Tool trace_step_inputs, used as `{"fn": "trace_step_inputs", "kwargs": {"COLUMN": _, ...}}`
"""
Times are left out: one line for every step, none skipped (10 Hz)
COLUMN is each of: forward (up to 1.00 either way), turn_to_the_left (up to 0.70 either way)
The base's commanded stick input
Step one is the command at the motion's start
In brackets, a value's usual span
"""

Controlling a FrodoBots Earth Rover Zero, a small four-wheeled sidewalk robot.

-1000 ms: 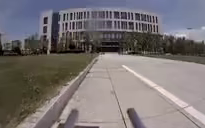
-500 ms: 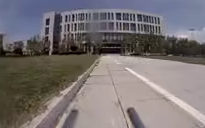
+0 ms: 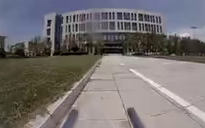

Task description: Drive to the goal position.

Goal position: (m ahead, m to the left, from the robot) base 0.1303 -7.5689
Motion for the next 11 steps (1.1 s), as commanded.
{"fn": "trace_step_inputs", "kwargs": {"forward": 0.70, "turn_to_the_left": -0.32}}
{"fn": "trace_step_inputs", "kwargs": {"forward": 0.70, "turn_to_the_left": -0.32}}
{"fn": "trace_step_inputs", "kwargs": {"forward": 0.70, "turn_to_the_left": -0.26}}
{"fn": "trace_step_inputs", "kwargs": {"forward": 0.70, "turn_to_the_left": -0.16}}
{"fn": "trace_step_inputs", "kwargs": {"forward": 0.70, "turn_to_the_left": 0.00}}
{"fn": "trace_step_inputs", "kwargs": {"forward": 0.70, "turn_to_the_left": 0.00}}
{"fn": "trace_step_inputs", "kwargs": {"forward": 0.70, "turn_to_the_left": 0.00}}
{"fn": "trace_step_inputs", "kwargs": {"forward": 0.70, "turn_to_the_left": 0.00}}
{"fn": "trace_step_inputs", "kwargs": {"forward": 0.70, "turn_to_the_left": 0.00}}
{"fn": "trace_step_inputs", "kwargs": {"forward": 0.70, "turn_to_the_left": 0.00}}
{"fn": "trace_step_inputs", "kwargs": {"forward": 0.70, "turn_to_the_left": 0.00}}
